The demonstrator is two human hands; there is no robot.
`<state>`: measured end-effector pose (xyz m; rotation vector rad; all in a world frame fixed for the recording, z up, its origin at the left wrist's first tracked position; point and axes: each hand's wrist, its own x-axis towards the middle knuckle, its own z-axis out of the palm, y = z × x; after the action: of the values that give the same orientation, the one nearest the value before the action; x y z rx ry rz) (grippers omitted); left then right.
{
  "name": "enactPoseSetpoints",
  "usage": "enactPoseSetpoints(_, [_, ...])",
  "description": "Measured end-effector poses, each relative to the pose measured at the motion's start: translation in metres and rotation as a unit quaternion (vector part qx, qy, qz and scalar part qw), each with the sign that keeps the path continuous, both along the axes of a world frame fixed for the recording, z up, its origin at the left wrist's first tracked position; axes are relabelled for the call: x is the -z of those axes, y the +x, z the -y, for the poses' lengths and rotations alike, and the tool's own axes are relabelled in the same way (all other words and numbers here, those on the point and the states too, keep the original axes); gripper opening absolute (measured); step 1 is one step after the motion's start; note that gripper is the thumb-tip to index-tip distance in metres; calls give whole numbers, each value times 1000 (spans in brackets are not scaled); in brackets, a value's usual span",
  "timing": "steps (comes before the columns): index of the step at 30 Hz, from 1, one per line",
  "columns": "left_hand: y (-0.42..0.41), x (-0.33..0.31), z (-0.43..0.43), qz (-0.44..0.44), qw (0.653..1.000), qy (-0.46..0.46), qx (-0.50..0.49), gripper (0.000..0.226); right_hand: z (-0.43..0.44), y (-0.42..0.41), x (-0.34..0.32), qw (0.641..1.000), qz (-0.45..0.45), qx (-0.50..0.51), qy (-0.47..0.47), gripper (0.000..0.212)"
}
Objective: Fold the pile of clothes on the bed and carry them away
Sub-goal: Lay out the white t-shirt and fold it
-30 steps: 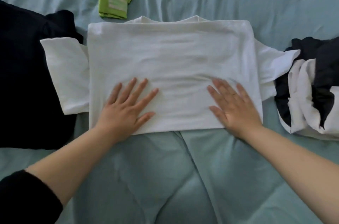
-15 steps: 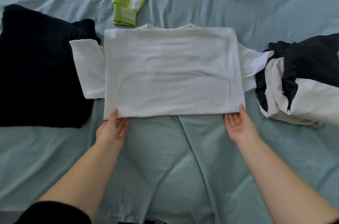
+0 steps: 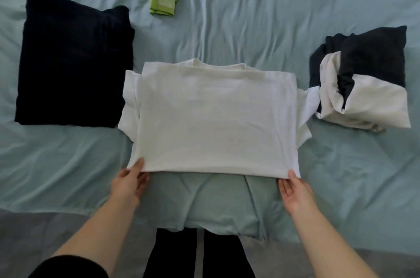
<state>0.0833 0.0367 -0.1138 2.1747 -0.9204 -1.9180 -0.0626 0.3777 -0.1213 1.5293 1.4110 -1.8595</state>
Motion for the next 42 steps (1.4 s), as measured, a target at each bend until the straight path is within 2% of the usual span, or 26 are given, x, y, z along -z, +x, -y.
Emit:
enactPoseSetpoints(5, [32,2,-30,44,999,-4,23,21,-21,32,2,998,18,-19,48,13])
enactPoseSetpoints(7, [32,-1,-35,144,977,-77,139,23,-19,32,-1,978,0,-116,171,13])
enactPoseSetpoints(8, [31,-3,-38,215,942,-134,222,26,-18,32,-4,934,-9,-207,292,15])
enactPoseSetpoints(9, [28,-8,-44,260,897,-195,301,26,-17,33,-7,864,-31,-303,402,20])
enactPoseSetpoints(11, [13,-17,-68,211,802,-313,462,23,-3,39,-13,717,-139,-469,496,32])
enactPoseSetpoints(12, [5,-17,-84,151,741,-355,550,27,8,43,-13,654,-186,-547,488,42])
enactPoseSetpoints(14, [-10,-8,-115,68,584,-373,718,65,24,50,-5,516,-223,-694,450,62])
enactPoseSetpoints(15, [-15,-1,-123,59,497,-355,790,84,26,55,2,455,-206,-752,430,67])
enactPoseSetpoints(17, [-14,13,-126,62,365,-296,881,104,11,63,13,387,-146,-817,402,69])
enactPoseSetpoints(18, [-10,18,-123,71,329,-274,901,107,-1,67,16,365,-122,-831,402,69])
enactPoseSetpoints(19, [-7,20,-121,82,314,-261,909,108,-11,69,16,353,-116,-838,400,71])
enactPoseSetpoints(20, [-7,19,-121,94,313,-253,910,107,-18,70,15,356,-124,-840,391,72])
enactPoseSetpoints(21, [-8,15,-124,104,326,-250,906,103,-21,67,12,379,-135,-836,373,71])
enactPoseSetpoints(22, [-13,11,-130,110,343,-257,897,96,-20,63,7,427,-156,-816,356,63])
enactPoseSetpoints(23, [-19,6,-138,113,358,-271,886,88,-18,57,1,509,-188,-762,353,46])
enactPoseSetpoints(25, [-43,-5,-154,97,390,-302,865,73,-17,35,-14,719,-206,-562,354,9])
enactPoseSetpoints(26, [-62,-10,-161,74,408,-311,855,68,-19,21,-20,803,-182,-455,340,10])
enactPoseSetpoints(27, [-85,-14,-168,44,426,-314,847,66,-24,7,-22,859,-150,-367,324,12])
enactPoseSetpoints(28, [-112,-17,-176,14,442,-316,840,64,-31,-7,-20,892,-115,-305,312,9])
enactPoseSetpoints(29, [-140,-20,-183,-13,451,-321,833,62,-38,-21,-16,916,-83,-266,288,6])
enactPoseSetpoints(30, [-168,-20,-191,-36,451,-330,828,61,-42,-35,-12,935,-52,-241,256,14])
enactPoseSetpoints(32, [-226,-18,-204,-67,439,-348,826,59,-50,-55,-1,963,-6,-200,178,21])
enactPoseSetpoints(34, [-278,-14,-214,-85,444,-341,824,60,-57,-67,7,966,17,-205,154,24])
enactPoseSetpoints(38, [-345,-2,-232,-76,430,-276,856,66,-64,-74,15,956,-21,-259,139,30])
enactPoseSetpoints(40, [-359,3,-240,-66,437,-241,864,57,-60,-77,13,952,-42,-276,127,31])
enactPoseSetpoints(42, [-367,6,-246,-64,465,-221,855,38,-54,-80,10,955,-44,-274,104,27])
